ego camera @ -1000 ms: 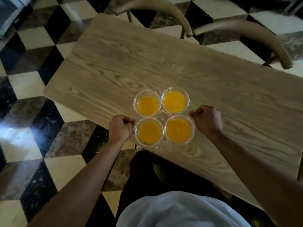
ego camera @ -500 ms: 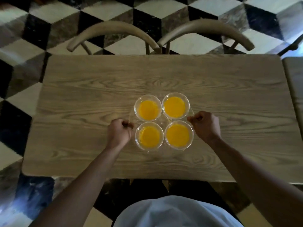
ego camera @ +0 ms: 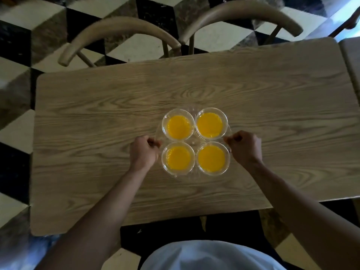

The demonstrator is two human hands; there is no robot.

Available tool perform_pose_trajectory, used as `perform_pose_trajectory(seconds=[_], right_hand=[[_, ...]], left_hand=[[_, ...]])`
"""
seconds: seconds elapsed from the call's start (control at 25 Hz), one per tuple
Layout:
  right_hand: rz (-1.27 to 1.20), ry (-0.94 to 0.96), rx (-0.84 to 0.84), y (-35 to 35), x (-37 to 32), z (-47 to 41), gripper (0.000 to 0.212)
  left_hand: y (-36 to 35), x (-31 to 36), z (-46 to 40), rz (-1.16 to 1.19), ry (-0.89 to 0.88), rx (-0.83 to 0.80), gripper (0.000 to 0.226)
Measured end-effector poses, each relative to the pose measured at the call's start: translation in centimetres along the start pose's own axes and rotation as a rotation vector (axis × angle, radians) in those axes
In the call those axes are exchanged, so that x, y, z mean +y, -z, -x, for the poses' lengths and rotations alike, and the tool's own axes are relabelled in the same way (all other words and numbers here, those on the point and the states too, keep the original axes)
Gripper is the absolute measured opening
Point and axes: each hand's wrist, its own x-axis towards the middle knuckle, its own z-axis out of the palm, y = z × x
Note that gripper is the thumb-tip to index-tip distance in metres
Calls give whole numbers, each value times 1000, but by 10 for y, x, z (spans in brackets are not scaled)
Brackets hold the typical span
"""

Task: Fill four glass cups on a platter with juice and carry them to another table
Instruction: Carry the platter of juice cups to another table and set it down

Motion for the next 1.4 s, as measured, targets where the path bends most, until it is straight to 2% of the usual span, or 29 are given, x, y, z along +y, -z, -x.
perform_pose_trajectory(seconds=[0.2, 0.56, 0.8, 1.08, 1.4], right_hand=[[-6, -30, 16, -7, 1, -13, 17], [18, -9, 13, -8, 4, -34, 16], [53, 2, 8, -9, 2, -43, 18], [49, 21, 7, -11, 2, -50, 13], [64, 51, 22, -18, 9, -52, 18]], left_hand=[[-8, 1, -15, -14, 11, 0, 22], [-22, 5, -30, -35, 46, -21, 38], [-26, 7, -42, -30, 61, -11, 34], [-31, 3, -49, -6, 90, -36, 17], [-33, 0, -53, -9, 98, -45, 25]])
